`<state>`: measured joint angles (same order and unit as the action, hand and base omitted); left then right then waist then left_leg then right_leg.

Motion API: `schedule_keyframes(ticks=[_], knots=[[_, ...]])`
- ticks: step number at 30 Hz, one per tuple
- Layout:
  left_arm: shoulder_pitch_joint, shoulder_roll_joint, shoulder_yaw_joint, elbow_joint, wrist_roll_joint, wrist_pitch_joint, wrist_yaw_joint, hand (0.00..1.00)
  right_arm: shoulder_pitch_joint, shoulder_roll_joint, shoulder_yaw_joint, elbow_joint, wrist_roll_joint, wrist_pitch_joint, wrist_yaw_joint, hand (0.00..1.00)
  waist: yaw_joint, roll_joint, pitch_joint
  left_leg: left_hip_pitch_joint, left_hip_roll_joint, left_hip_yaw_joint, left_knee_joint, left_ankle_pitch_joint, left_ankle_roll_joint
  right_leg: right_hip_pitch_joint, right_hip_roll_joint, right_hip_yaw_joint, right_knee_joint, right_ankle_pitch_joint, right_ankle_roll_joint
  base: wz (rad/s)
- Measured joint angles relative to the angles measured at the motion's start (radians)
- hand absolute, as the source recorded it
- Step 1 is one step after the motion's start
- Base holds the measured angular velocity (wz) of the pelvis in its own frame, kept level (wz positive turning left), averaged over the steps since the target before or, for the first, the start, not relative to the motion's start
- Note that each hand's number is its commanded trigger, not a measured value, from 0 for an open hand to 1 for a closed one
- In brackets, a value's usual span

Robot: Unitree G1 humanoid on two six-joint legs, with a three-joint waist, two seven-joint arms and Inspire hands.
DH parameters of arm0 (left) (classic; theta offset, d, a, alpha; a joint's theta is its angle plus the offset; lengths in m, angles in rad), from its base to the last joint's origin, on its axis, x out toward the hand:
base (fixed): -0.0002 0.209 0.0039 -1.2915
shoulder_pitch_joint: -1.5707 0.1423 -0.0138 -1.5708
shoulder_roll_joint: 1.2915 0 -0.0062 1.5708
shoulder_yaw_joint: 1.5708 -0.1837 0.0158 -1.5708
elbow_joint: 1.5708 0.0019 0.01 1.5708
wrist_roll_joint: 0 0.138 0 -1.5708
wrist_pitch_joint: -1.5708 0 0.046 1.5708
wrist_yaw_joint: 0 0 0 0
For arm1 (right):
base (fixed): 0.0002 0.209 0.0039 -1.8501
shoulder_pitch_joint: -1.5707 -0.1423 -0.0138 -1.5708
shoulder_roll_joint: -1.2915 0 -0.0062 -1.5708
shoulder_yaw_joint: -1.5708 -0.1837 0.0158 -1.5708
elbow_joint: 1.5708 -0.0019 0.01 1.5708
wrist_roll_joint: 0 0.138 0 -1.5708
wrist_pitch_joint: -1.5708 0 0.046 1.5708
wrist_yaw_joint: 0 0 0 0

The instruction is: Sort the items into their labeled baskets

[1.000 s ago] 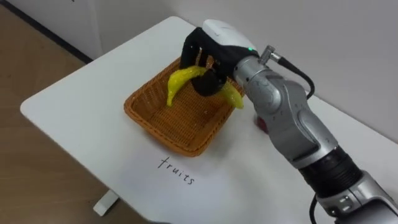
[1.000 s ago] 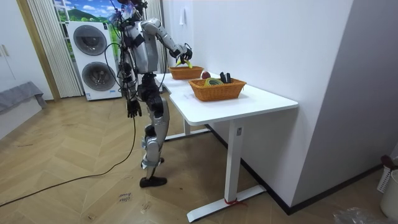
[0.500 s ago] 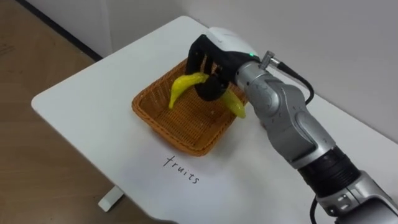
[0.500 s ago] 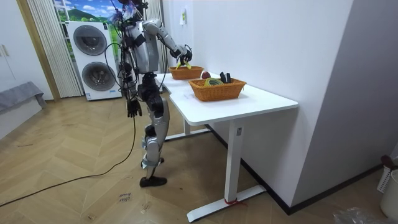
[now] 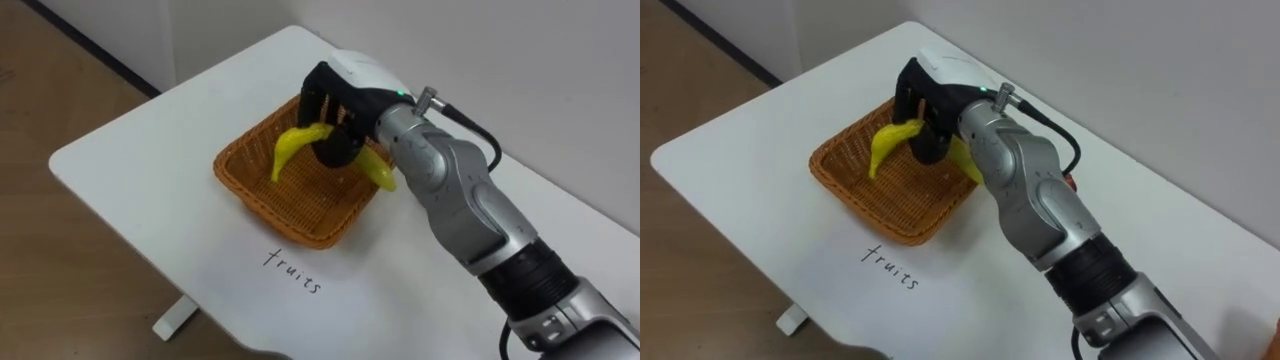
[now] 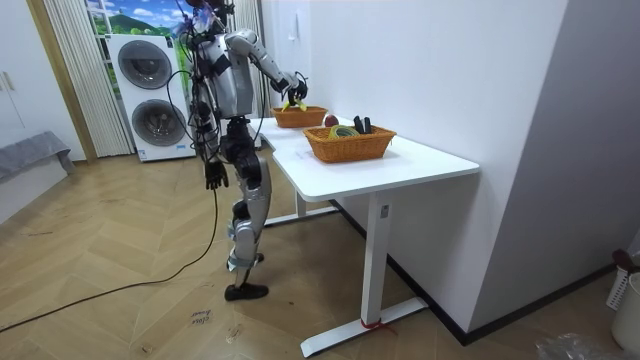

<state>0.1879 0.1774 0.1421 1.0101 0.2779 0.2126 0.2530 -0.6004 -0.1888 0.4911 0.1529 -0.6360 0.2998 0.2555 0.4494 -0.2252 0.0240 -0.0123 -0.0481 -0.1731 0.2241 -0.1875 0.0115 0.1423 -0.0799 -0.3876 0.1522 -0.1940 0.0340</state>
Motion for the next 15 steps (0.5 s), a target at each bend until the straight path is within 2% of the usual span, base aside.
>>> schedule_keyframes(ticks=[15], knots=[[0.001, 0.005, 0.0, -0.001, 0.0, 0.01, -0.006, 0.0, 0.001, 0.0, 0.0, 0.0, 0.0, 0.007, 0.01, 0.0, 0.001, 0.001, 0.0004, -0.001, 0.0, 0.0, 0.0, 0.0, 0.0, -0.002, 0.0, 0.0, -0.001, 0.0, 0.0, 0.0]])
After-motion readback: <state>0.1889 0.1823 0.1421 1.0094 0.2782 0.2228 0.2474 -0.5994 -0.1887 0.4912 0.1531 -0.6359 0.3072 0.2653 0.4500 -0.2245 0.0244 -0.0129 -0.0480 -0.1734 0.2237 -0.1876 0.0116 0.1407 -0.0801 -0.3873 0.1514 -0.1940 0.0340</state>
